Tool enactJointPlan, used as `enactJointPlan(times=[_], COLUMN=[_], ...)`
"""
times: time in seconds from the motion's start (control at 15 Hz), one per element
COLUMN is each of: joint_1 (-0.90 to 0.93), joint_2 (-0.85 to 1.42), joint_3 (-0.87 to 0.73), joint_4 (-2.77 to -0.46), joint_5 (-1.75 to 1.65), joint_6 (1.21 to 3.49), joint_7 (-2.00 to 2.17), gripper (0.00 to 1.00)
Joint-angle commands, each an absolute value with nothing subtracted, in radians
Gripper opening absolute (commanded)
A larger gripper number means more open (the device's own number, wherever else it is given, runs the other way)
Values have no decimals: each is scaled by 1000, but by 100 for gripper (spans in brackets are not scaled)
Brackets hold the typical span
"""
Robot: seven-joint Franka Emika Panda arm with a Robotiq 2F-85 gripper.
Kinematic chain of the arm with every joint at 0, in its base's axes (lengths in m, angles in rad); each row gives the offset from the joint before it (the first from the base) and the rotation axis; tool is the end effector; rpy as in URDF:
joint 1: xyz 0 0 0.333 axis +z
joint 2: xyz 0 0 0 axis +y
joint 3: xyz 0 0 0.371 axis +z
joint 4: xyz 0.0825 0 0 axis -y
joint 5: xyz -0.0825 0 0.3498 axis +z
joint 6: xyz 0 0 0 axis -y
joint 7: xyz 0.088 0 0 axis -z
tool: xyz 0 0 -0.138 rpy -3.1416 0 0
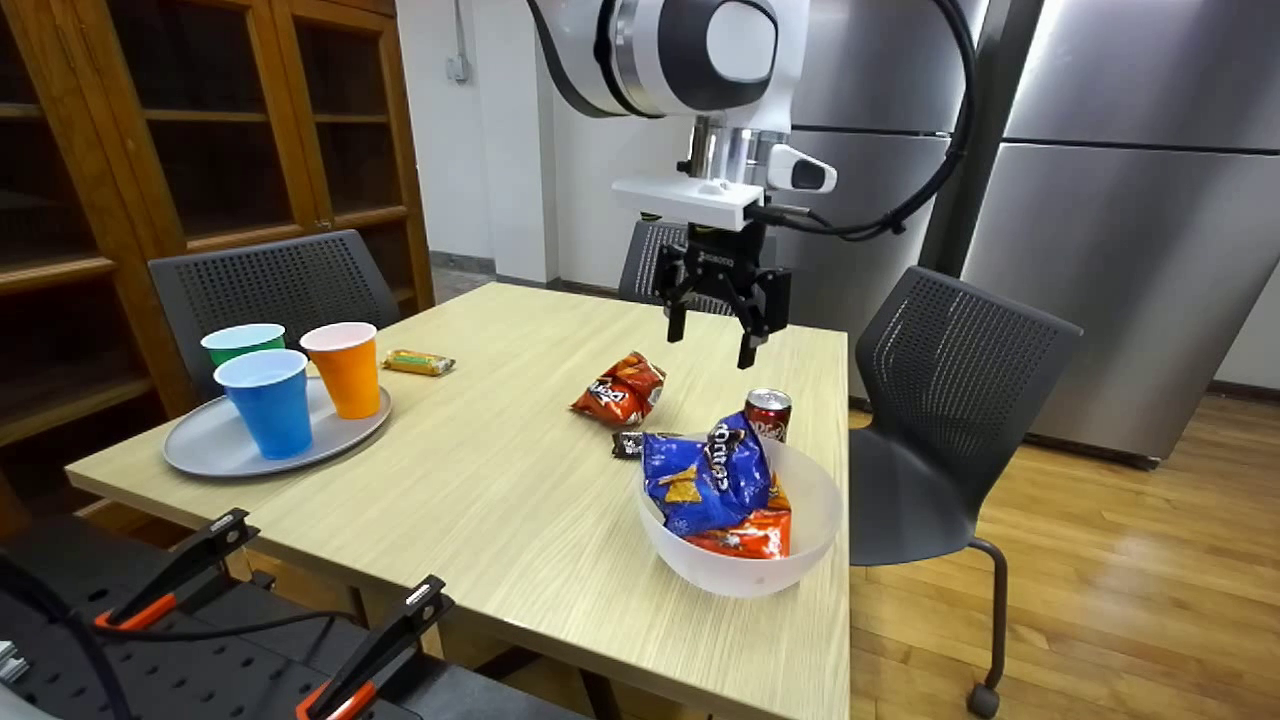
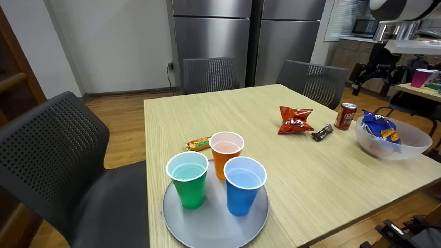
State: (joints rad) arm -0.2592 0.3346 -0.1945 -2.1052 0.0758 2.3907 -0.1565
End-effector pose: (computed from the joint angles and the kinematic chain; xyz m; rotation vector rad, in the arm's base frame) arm 0.5151 -0.2440 0.3036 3.0942 -0.5384 -0.0681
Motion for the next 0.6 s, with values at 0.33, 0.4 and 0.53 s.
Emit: enactJointPlan(times=[0.33, 0.4, 0.53], joint_1=[-175, -166, -148], joint_2=[300, 306, 314], joint_3=[-134, -127, -112], joint_4=[-2086, -2081, -2074], joint_5=[61, 63, 68], joint_6=[2385, 2386, 2392], joint_7=[-132, -131, -124], gripper=[100, 100, 100])
